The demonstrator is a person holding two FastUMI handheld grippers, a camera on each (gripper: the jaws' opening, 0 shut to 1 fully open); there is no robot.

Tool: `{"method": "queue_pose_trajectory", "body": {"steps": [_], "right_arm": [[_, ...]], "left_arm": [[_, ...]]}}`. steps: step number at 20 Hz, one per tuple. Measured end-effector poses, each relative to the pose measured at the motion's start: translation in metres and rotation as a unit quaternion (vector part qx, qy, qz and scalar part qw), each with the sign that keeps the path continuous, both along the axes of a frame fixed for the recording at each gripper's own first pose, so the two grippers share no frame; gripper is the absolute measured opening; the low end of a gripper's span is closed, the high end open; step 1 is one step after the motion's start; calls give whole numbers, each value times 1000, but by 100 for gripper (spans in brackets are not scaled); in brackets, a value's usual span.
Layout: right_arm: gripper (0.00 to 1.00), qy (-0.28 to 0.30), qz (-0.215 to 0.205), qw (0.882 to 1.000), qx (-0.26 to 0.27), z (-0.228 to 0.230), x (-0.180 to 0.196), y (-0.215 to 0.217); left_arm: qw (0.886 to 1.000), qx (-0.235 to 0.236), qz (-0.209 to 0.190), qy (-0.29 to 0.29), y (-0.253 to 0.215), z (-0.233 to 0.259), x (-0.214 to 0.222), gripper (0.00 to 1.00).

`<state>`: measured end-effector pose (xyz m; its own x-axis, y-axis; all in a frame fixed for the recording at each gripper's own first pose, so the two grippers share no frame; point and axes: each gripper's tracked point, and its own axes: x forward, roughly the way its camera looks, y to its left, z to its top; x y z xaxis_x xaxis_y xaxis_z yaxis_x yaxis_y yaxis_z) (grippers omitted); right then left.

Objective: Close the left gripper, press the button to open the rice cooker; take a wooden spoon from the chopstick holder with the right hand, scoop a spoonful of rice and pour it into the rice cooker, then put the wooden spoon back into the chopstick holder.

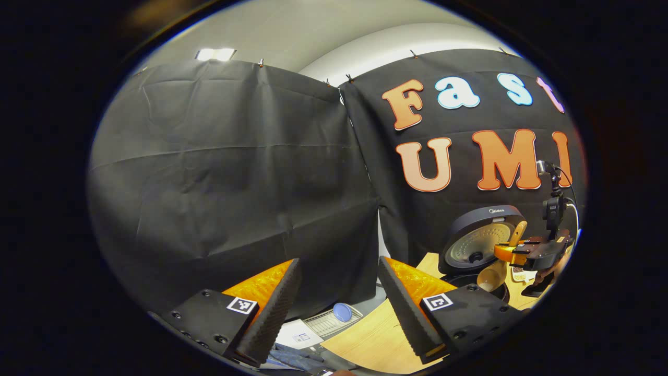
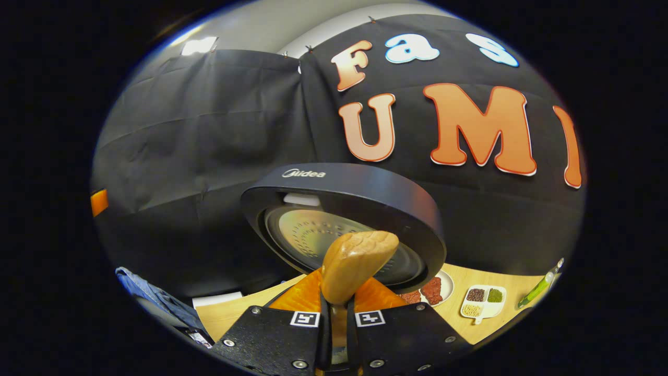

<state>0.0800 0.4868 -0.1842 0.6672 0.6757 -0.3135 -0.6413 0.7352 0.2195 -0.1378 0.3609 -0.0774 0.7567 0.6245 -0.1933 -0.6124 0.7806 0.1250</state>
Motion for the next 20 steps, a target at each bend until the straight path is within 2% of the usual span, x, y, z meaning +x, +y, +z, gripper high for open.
{"method": "queue_pose_trajectory", "body": {"steps": [1,3,4,14,15,16,18,19,20], "right_arm": [[11,-16,9,1000,-8,4,-1,3],[11,-49,23,998,-24,8,1,1],[11,-63,29,997,-32,7,0,3],[11,-159,78,981,-78,14,-6,10],[11,-165,81,980,-80,14,-6,11],[10,-169,81,979,-81,14,-6,11],[11,-183,75,977,-83,20,-4,9],[11,-194,66,975,-86,25,-3,6],[11,-202,56,974,-81,32,-4,3]], "left_arm": [[1000,-2,1,1,-1,-1,0,99],[1000,-2,2,2,-1,-1,-1,96],[1000,0,3,1,1,0,0,100],[1000,-5,10,2,1,-2,-3,92],[1000,-5,10,2,1,-2,-3,92],[1000,-6,10,1,0,-2,-3,100],[1000,-8,10,0,0,-3,-3,99],[1000,-12,7,0,-1,-4,-3,92],[1000,-15,6,-1,-1,-5,-3,92]]}}
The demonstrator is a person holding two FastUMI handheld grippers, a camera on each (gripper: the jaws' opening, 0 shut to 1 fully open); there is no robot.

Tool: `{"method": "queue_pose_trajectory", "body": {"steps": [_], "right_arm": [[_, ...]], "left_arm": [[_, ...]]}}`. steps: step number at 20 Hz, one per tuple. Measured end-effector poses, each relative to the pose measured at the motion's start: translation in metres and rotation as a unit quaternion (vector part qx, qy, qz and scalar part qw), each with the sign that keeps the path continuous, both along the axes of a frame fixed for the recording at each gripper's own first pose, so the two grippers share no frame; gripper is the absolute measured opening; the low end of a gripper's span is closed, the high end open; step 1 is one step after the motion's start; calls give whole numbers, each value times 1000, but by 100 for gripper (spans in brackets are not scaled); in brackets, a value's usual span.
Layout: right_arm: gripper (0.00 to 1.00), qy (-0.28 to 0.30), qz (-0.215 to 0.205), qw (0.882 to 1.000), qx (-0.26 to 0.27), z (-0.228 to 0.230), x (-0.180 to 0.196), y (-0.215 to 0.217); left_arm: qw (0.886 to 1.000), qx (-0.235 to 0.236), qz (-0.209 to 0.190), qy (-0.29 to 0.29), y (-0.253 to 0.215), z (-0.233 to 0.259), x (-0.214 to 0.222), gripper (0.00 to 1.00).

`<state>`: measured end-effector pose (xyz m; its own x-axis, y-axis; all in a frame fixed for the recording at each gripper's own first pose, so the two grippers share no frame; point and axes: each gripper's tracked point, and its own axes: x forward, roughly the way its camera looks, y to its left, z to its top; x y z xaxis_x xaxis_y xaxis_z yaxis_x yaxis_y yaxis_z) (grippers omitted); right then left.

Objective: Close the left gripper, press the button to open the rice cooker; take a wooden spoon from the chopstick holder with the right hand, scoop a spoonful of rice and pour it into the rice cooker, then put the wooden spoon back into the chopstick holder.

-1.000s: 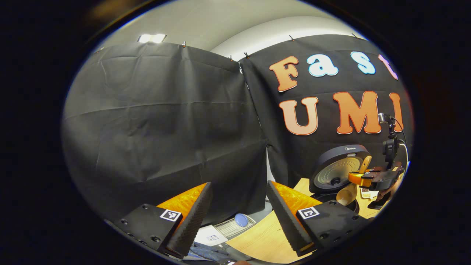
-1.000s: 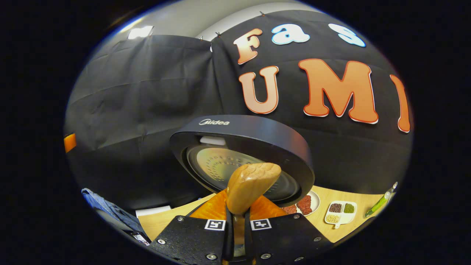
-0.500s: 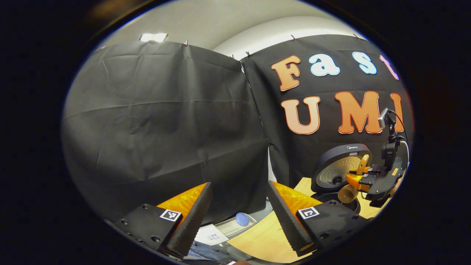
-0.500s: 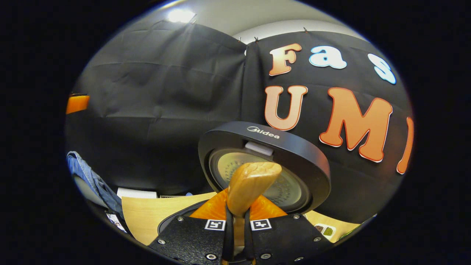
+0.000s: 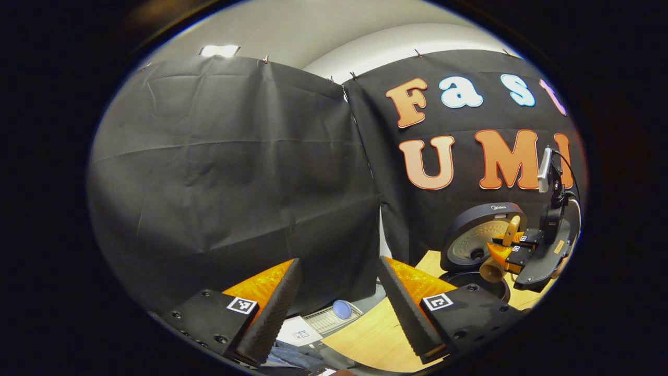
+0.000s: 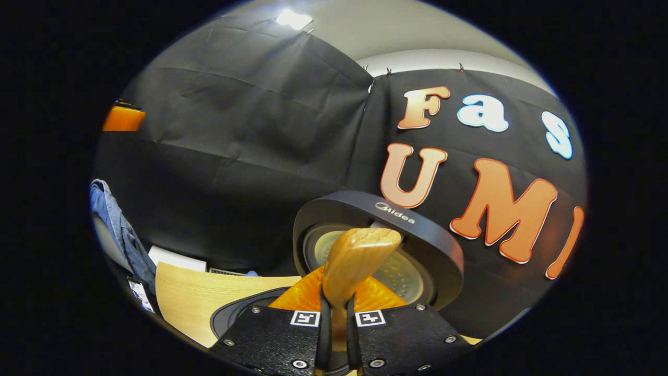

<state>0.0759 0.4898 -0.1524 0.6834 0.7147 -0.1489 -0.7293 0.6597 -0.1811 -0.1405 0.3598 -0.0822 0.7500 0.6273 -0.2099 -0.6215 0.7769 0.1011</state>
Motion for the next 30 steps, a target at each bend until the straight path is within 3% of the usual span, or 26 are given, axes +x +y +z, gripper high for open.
{"method": "queue_pose_trajectory", "body": {"steps": [3,7,8,9,10,12,13,17,24,30], "right_arm": [[11,22,-3,999,28,7,-3,-8],[11,73,-28,995,62,12,-6,-51],[15,89,-37,992,77,15,-5,-60],[11,106,-47,989,93,17,-3,-72],[11,122,-59,985,107,19,1,-86],[10,142,-82,978,132,25,7,-114],[10,149,-92,975,139,26,9,-128],[11,167,-143,963,158,20,15,-193],[11,208,-253,931,163,-19,11,-325],[11,238,-347,893,158,-58,-21,-427]], "left_arm": [[1000,-9,-4,1,-2,-5,2,92],[1000,-17,-15,5,-22,-14,2,92],[1000,-19,-21,5,-26,-14,3,92],[999,-19,-26,3,-30,-13,6,92],[999,-19,-33,3,-38,-12,11,99],[999,-17,-48,1,-51,-10,21,100],[998,-15,-55,2,-58,-9,26,92],[996,-13,-89,0,-88,-6,48,92],[986,-23,-164,-4,-155,-4,99,92],[978,-47,-204,8,-201,-16,121,94]]}}
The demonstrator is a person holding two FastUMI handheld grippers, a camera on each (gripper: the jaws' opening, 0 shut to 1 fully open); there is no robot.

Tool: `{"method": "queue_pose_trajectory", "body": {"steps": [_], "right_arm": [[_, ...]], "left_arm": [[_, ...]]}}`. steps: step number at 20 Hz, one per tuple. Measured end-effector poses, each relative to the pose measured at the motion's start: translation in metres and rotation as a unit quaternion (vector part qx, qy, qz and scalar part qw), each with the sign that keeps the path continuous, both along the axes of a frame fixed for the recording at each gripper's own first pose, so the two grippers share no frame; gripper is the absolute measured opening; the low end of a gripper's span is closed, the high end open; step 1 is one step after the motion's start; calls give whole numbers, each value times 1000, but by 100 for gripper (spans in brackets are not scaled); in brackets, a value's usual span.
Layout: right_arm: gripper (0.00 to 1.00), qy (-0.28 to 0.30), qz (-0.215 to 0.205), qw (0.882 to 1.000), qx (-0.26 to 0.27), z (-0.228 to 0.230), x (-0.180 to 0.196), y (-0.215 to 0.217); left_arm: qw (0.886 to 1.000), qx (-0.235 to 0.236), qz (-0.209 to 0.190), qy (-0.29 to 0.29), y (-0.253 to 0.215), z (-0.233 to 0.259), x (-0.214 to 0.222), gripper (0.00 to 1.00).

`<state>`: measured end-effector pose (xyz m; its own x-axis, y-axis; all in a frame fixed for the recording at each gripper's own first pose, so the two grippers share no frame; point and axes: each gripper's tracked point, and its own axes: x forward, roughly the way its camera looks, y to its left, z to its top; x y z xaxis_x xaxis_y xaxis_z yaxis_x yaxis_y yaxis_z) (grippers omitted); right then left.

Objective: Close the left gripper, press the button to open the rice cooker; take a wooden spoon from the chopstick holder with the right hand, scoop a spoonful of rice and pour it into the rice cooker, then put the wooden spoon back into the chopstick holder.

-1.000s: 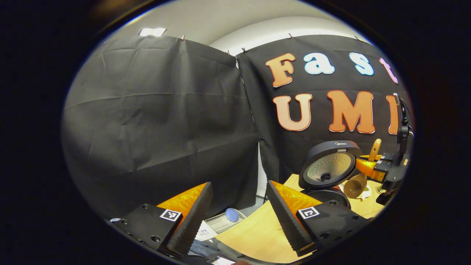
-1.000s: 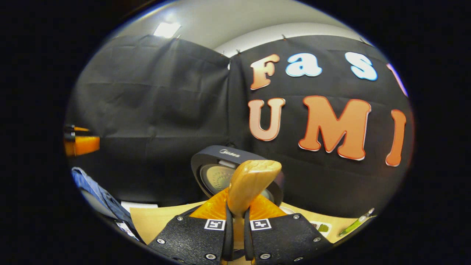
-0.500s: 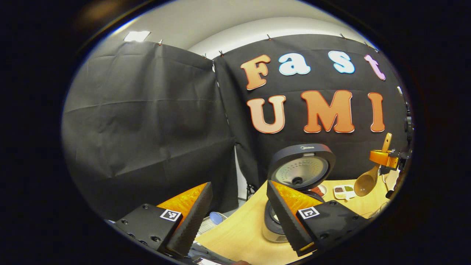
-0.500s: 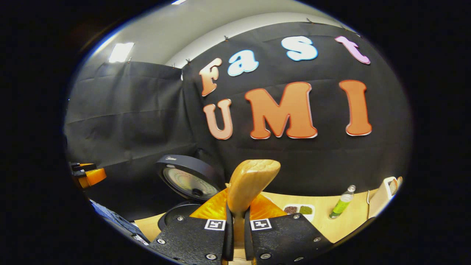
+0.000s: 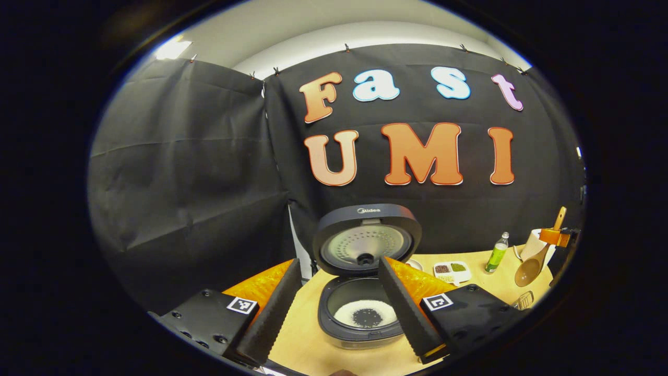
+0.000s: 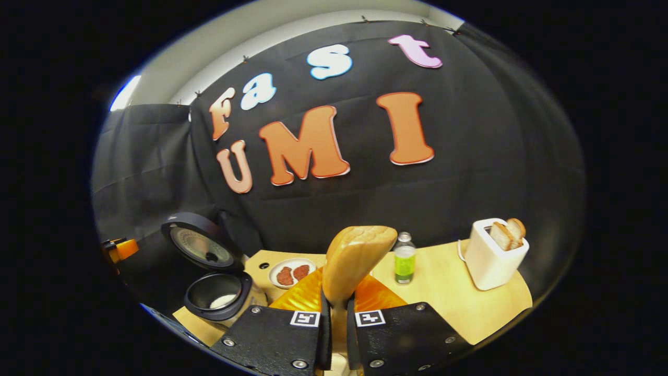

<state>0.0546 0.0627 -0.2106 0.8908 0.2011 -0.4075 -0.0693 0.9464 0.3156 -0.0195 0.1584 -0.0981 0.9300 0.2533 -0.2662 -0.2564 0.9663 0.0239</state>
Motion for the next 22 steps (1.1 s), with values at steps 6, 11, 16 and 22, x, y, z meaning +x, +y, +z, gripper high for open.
{"method": "queue_pose_trajectory", "body": {"steps": [6,11,16,22], "right_arm": [[11,38,-53,998,-11,-29,-30,-63],[11,61,-68,996,-19,-61,-49,-85],[11,116,-57,991,-22,-120,-74,-82],[11,148,-78,986,-9,-155,-87,-91]], "left_arm": [[1000,-6,-19,4,-23,4,3,100],[1000,-17,-16,11,-24,9,9,100],[999,-48,4,8,-3,22,19,100],[994,-107,24,27,31,20,43,92]]}}
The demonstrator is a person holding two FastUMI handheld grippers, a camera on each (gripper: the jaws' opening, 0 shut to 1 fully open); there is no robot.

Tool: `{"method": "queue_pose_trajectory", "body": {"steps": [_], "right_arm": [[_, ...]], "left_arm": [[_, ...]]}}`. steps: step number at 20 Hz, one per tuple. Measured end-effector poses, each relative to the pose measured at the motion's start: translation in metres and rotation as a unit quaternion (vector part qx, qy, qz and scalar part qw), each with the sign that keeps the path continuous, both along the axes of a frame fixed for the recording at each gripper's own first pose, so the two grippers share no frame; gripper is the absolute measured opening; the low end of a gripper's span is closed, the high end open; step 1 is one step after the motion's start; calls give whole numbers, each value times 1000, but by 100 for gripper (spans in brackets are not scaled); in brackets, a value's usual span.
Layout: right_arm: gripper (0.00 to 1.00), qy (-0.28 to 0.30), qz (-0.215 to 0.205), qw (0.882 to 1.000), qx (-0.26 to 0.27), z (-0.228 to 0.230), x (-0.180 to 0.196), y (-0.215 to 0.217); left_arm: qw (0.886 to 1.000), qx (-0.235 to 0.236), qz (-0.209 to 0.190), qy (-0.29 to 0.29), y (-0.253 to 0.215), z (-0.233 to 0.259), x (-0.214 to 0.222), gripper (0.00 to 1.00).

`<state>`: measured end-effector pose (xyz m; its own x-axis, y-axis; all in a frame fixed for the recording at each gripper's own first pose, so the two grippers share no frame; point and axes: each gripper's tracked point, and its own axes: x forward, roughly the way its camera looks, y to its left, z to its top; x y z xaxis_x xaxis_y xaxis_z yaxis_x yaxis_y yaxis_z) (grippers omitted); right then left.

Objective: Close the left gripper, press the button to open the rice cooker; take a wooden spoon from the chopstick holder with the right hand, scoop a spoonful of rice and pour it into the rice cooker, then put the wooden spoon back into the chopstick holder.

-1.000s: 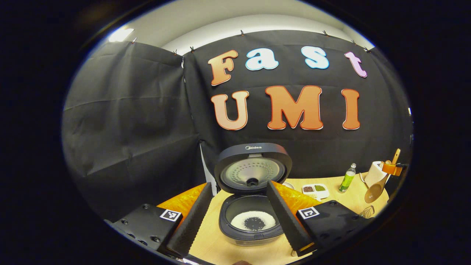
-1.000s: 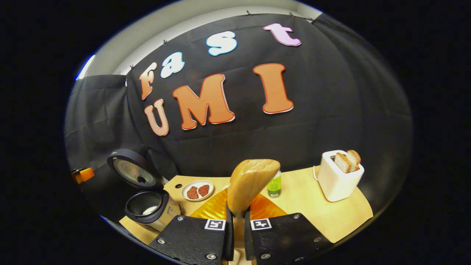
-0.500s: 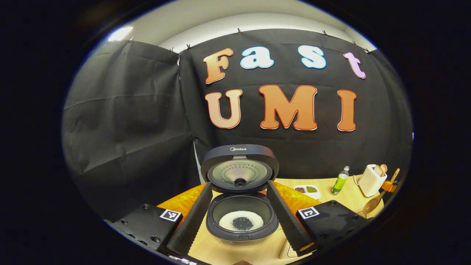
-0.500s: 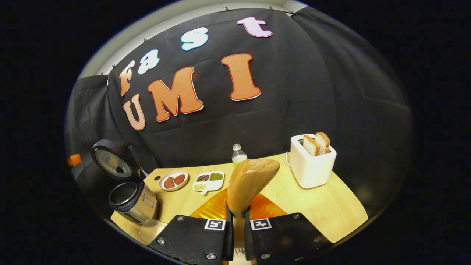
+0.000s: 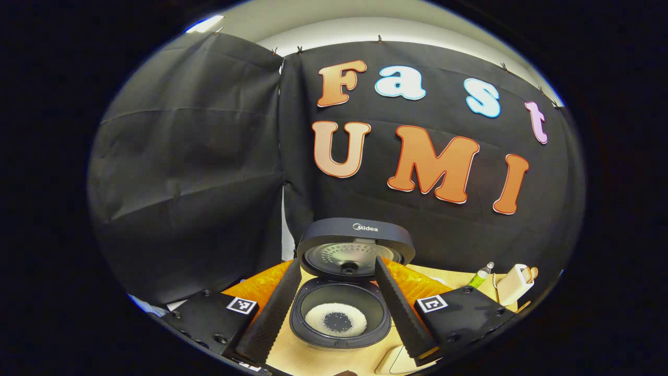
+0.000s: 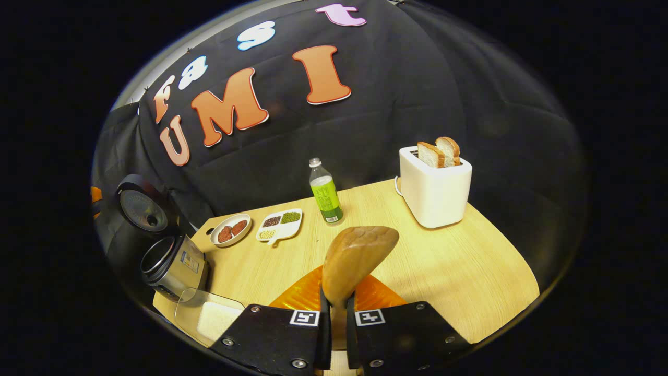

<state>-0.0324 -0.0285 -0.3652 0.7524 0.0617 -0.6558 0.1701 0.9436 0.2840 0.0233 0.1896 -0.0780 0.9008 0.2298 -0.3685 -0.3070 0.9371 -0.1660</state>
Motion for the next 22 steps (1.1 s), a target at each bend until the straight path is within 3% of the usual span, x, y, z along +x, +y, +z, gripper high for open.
{"method": "queue_pose_trajectory", "body": {"steps": [2,5,9,13,18,20,22], "right_arm": [[12,22,1,1000,3,-13,-7,-2],[14,72,3,997,14,-31,-24,1],[20,79,-7,997,-5,-22,-26,-12],[35,77,-37,996,-23,-5,-32,-32],[71,52,-59,996,-39,38,-36,-56],[77,31,-64,996,-44,60,-33,-66],[79,13,-69,996,-53,79,-32,-71]], "left_arm": [[1000,3,-2,1,11,8,14,96],[1000,6,-6,3,26,23,41,92],[999,18,-20,22,31,35,82,94],[997,55,-41,40,27,39,120,99],[993,97,-46,56,33,38,172,99],[991,97,-50,81,30,19,185,95],[990,64,-58,111,17,-3,192,96]]}}
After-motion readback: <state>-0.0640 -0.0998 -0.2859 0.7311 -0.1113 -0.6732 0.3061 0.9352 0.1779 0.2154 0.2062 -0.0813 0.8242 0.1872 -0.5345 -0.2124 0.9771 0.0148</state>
